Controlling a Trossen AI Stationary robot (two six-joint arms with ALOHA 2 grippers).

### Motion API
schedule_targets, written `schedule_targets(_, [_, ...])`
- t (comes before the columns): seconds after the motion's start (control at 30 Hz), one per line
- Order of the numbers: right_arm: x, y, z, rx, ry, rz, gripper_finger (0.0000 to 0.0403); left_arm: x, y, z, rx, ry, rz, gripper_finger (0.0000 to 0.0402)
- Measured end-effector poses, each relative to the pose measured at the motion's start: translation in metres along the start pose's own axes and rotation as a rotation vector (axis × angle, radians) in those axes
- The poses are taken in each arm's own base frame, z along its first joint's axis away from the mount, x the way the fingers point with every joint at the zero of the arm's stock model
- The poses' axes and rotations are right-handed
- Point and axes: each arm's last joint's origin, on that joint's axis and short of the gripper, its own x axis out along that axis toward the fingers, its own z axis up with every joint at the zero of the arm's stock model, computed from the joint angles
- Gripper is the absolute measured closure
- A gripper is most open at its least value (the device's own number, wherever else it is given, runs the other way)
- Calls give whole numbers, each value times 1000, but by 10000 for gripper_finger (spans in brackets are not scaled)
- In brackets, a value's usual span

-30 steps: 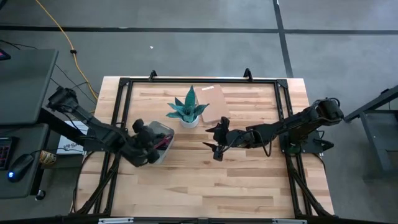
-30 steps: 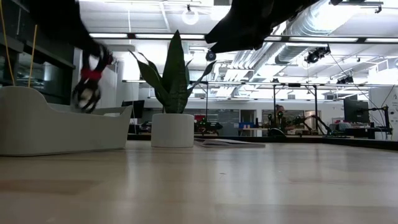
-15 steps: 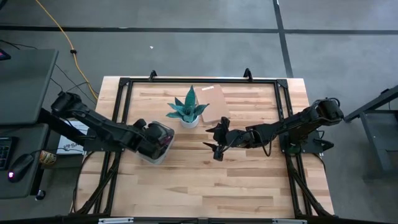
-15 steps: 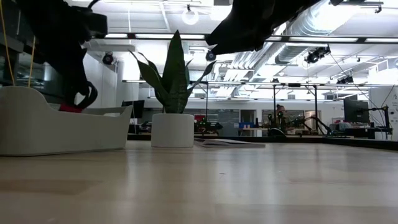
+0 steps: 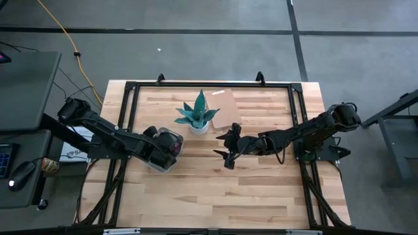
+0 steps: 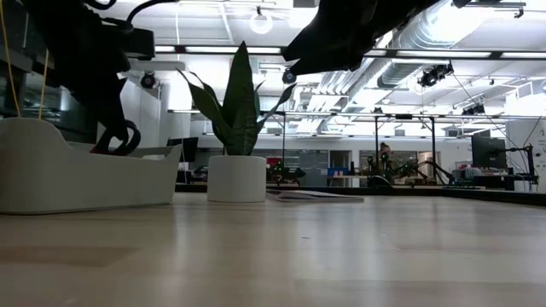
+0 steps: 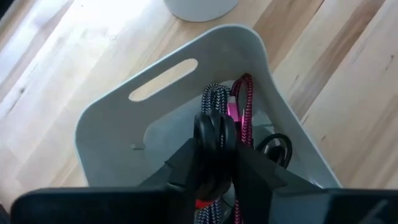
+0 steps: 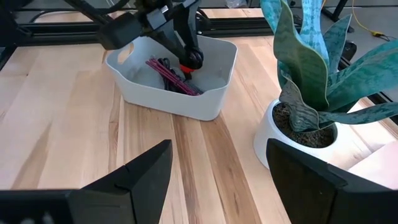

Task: Pick and place USB-C Cables
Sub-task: Put the black charger cable into the bin, then return to Home Position

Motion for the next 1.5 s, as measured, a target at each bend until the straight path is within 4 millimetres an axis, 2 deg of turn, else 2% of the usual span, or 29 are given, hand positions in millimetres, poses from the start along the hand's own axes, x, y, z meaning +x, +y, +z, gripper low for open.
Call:
schedule_targets(0.43, [0, 0, 0, 0, 0, 0, 150, 0, -2, 3, -3, -41, -4, 256])
schedule_targets(0.63, [0, 0, 0, 0, 0, 0, 150, -9, -5, 12, 39, -74, -43, 246])
schedule_targets(0.73, [0, 0, 0, 0, 0, 0, 150, -20, -14, 21, 93, -166, -86, 245])
schedule_targets(0.93, [0, 0, 0, -1, 0, 0, 150, -43, -42, 32, 292, -480, -220, 245])
schedule_targets(1.07, [0, 0, -1, -3, 14, -3, 150, -38, -47, 29, 397, -599, -318, 245])
schedule_targets(1.27, [0, -1, -3, -5, 32, -6, 150, -16, -24, 32, 349, -736, -489, 245])
schedule_targets(1.5, [-1, -1, -4, -21, 40, -5, 150, -15, 19, 23, 230, -924, -632, 245])
